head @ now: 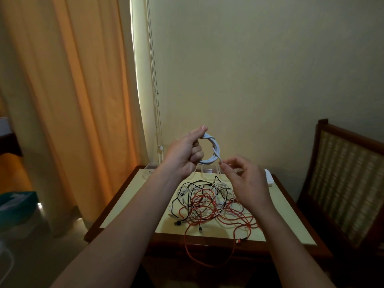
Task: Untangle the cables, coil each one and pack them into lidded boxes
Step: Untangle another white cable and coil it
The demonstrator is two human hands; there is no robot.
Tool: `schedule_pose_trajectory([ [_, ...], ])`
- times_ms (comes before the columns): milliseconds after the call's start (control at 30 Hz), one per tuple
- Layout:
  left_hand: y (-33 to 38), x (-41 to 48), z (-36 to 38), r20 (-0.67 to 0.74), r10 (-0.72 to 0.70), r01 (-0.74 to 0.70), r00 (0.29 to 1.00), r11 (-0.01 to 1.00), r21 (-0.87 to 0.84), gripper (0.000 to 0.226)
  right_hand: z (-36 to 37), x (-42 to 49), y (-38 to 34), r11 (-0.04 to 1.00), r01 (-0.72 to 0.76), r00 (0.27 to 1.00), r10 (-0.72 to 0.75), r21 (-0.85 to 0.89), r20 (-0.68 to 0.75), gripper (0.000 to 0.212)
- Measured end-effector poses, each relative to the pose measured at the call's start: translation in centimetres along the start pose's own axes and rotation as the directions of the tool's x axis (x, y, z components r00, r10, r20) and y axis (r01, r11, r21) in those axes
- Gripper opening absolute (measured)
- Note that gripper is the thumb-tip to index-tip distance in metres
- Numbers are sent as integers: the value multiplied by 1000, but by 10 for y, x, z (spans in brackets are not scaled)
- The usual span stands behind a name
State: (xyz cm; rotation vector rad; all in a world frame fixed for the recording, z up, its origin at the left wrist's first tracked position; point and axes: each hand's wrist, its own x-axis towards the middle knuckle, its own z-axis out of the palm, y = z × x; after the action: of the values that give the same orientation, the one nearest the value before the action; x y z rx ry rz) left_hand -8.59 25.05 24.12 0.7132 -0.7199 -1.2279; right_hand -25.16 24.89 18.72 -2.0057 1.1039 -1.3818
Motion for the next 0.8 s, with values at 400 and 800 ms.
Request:
schedule_pose_trajectory([
  [400, -18, -5, 16, 0, 90, -90, 996, 989, -119, 14, 22, 3, -12, 807, -194, 931, 330, 558, -154, 14],
  [800, -34, -3, 17, -54, 220, -215, 974, 974, 75, 17, 26, 16, -15, 413, -337, 855, 511, 846, 91, 22],
])
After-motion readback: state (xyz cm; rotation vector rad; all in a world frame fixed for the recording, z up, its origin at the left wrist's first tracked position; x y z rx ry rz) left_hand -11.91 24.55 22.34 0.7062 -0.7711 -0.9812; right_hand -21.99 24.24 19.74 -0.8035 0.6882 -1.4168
